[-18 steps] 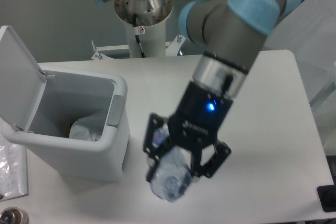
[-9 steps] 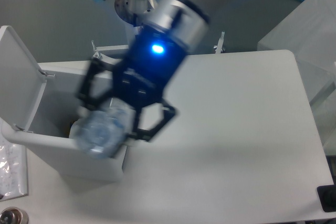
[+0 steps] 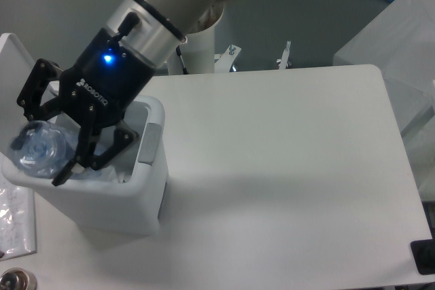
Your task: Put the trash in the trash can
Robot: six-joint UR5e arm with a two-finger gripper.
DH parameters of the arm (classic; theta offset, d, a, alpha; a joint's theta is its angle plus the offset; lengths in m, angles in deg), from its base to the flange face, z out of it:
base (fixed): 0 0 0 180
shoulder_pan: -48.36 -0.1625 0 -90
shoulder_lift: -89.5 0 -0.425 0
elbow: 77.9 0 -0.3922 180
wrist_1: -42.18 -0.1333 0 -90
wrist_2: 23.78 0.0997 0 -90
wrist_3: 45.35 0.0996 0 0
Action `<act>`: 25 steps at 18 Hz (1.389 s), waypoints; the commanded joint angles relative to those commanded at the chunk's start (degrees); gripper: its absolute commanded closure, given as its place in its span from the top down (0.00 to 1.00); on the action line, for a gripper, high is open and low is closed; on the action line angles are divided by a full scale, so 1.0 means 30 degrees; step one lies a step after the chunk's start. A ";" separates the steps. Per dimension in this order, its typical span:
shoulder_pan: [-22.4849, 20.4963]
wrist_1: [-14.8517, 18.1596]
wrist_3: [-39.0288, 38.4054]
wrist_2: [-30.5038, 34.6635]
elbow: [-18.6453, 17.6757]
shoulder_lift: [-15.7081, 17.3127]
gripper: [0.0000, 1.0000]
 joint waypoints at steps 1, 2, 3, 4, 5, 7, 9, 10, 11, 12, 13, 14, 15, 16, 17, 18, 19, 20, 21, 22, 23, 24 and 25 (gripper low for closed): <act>0.0000 0.0000 0.0410 0.0000 -0.0323 0.0146 0.68; 0.0000 0.0000 0.0647 0.0000 -0.0616 0.0263 0.68; 0.0000 0.0000 0.0765 0.0000 -0.0822 0.0322 0.68; 0.0000 0.0000 0.0853 0.0000 -0.0911 0.0468 0.68; -0.0029 0.0000 0.0854 0.0000 -0.1057 0.0498 0.69; -0.0117 0.0000 0.0883 0.0000 -0.1234 0.0528 0.72; -0.0146 0.0000 0.1175 0.0000 -0.1497 0.0615 0.86; -0.0233 0.0000 0.1495 0.0000 -0.1701 0.0732 0.96; -0.0263 0.0000 0.1847 0.0029 -0.1906 0.0791 0.99; -0.0467 0.0000 0.1937 0.0029 -0.2024 0.0821 0.99; -0.0817 0.0000 0.1880 0.0029 -0.2026 0.0850 1.00; -0.1342 0.0000 0.1879 0.0029 -0.1939 0.0850 1.00; -0.1986 0.0029 0.1879 0.0029 -0.1764 0.0821 1.00; -0.2775 0.0029 0.1879 0.0029 -0.1501 0.0792 1.00; -0.3566 0.0058 0.1734 0.0029 -0.1034 0.0676 1.00; -0.4299 0.0059 0.1704 0.0029 -0.0624 0.0442 1.00; -0.4829 0.0088 0.1704 0.0058 -0.0271 0.0063 1.00; -0.5385 0.0088 0.1704 0.0059 0.0080 -0.0376 1.00; -0.6000 0.0117 0.1733 0.0117 0.0229 -0.0641 1.00; -0.6673 0.0146 0.1965 0.0204 0.0143 -0.0905 1.00; -0.7173 0.0117 0.2054 0.0234 0.0113 -0.1430 1.00; -0.7410 0.0117 0.2287 0.0321 0.0142 -0.1899 1.00; -0.7818 0.0117 0.2696 0.0670 0.0171 -0.2194 1.00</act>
